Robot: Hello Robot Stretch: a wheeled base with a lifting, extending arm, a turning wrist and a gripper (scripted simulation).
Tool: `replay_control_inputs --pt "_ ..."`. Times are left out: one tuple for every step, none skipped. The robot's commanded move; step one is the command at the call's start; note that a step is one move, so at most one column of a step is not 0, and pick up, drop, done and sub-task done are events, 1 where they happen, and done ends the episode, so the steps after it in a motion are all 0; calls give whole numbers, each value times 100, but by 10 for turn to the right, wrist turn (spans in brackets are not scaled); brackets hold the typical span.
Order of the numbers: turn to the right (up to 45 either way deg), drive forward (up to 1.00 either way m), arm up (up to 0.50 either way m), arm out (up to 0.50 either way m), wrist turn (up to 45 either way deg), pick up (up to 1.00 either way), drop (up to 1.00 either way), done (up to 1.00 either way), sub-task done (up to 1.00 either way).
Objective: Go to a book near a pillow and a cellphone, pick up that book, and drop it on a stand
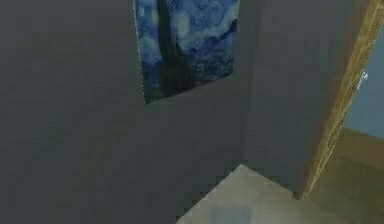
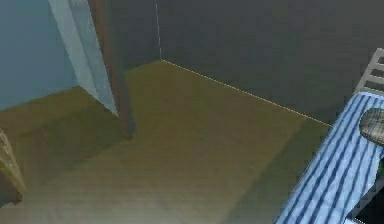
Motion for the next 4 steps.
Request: replay_control_inputs --pt "-450 0 0 0 0 0 0 0 0" --pt "0 10 0 0 0 0 0 0 0" --pt "450 0 0 0 0 0 0 0 0" --pt "360 0 0 0 0 0 0 0 0"
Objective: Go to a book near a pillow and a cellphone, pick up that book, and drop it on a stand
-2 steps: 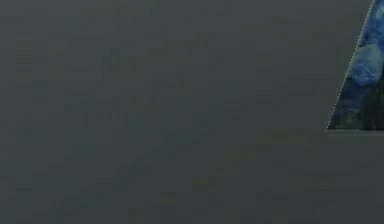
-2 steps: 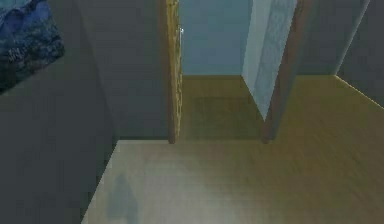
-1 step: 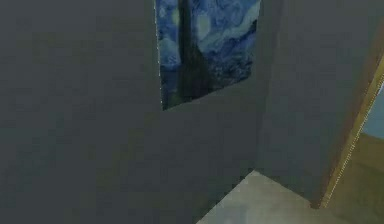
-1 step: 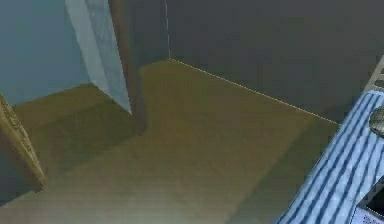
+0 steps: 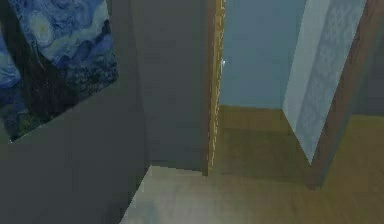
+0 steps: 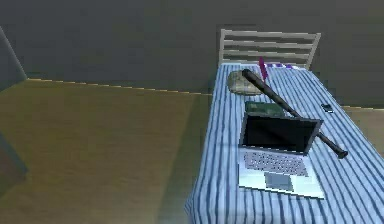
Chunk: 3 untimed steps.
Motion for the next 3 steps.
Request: replay_control_inputs --pt "0 30 0 0 0 0 0 0 0" --pt "450 0 0 0 0 0 0 0 0" --pt "0 55 0 0 0 0 0 0 0"
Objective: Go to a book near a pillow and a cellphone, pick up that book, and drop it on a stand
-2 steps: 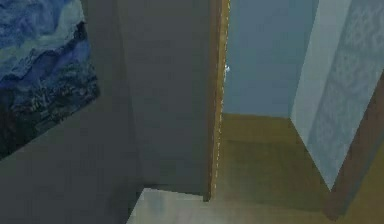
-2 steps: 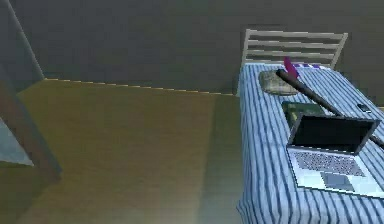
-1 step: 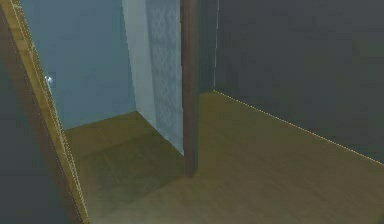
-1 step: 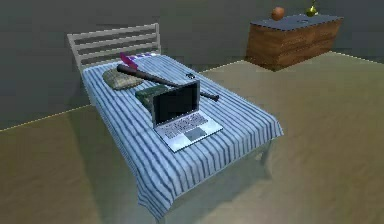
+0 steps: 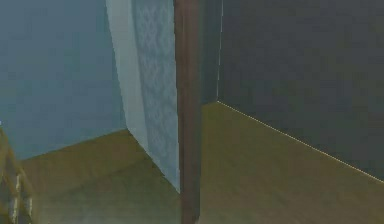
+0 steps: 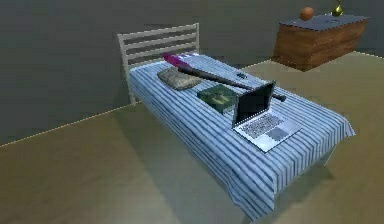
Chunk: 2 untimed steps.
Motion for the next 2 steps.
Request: replay_control_inputs --pt "450 0 0 0 0 0 0 0 0" --pt "150 0 0 0 0 0 0 0 0"
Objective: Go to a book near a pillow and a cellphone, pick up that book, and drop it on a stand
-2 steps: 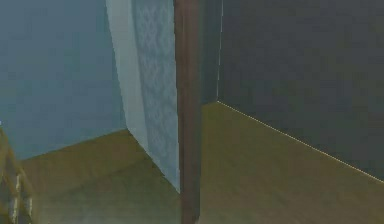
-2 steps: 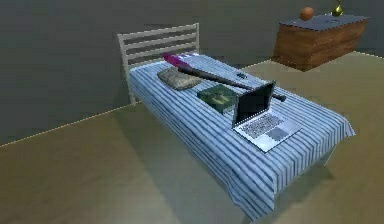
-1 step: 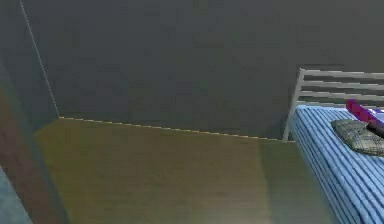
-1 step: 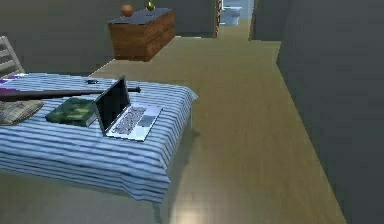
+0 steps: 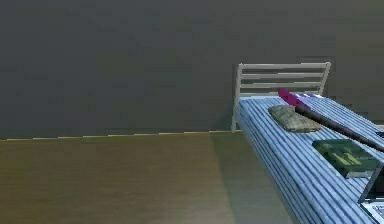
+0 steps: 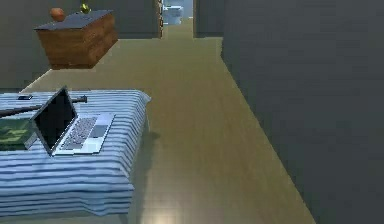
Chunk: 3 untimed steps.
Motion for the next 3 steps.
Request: replay_control_inputs --pt "0 100 0 0 0 0 0 0 0" --pt "60 0 0 0 0 0 0 0 0" --pt "0 35 0 0 0 0 0 0 0"
